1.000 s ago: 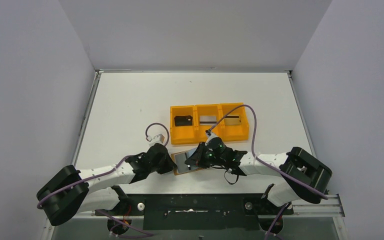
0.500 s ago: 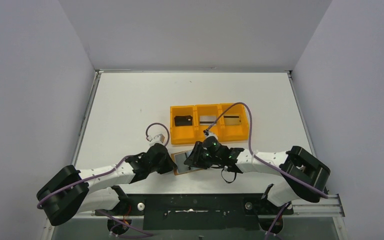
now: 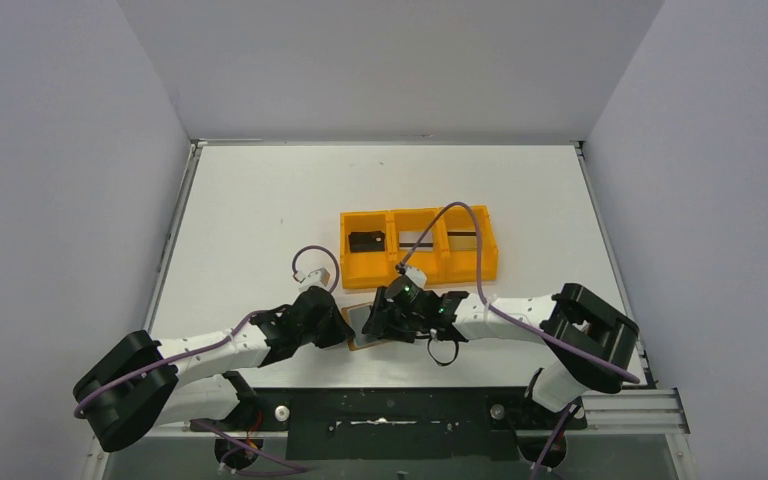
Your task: Take the credit cards out of the card holder
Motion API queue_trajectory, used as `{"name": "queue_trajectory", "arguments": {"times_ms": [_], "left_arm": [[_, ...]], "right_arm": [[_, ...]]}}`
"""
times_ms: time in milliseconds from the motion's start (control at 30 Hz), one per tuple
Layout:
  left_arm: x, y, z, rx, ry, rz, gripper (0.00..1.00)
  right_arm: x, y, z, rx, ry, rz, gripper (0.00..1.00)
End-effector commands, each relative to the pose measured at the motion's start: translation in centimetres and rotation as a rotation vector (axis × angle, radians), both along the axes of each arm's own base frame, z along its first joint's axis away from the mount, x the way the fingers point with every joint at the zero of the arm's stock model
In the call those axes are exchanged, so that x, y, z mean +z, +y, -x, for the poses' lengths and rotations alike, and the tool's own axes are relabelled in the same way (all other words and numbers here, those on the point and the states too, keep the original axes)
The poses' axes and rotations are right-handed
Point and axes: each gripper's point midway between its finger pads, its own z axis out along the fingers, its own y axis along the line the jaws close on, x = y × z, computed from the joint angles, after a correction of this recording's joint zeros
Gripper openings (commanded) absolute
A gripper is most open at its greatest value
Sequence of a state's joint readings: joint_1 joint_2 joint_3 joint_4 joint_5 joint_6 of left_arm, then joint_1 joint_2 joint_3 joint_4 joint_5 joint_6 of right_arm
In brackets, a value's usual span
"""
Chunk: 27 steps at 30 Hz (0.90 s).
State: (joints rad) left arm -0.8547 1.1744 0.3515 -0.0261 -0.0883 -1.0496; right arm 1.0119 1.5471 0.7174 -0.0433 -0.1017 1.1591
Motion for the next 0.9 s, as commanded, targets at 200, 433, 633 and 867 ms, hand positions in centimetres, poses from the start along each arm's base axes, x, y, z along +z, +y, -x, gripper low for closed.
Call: {"name": "queue_trajectory", "arguments": {"times_ms": [200, 433, 633, 867], "left_arm": [[-2.0, 1.5, 1.8, -0.025, 0.077, -0.074, 0.0], [-1.9, 0.9, 1.8, -0.04, 0.07, -0.043, 0.0], [-2.4, 0.7, 2.0, -0.038, 0.079, -0.02, 0.0], [-3.1, 0.9, 2.3, -0.025, 0.084, -0.006, 0.0]], "right_arm": [[-0.1, -0.8, -0.6, -0.008, -0.053, 0.158, 0.54], [-1.2, 0.0, -0.4, 0.021, -0.017, 0.196, 0.5], [-0.8, 1.9, 0.1, 0.068, 0.001, 0.101, 0.44], [1.6, 3.9, 0.3, 0.087, -0.022, -0.138, 0.3]]}}
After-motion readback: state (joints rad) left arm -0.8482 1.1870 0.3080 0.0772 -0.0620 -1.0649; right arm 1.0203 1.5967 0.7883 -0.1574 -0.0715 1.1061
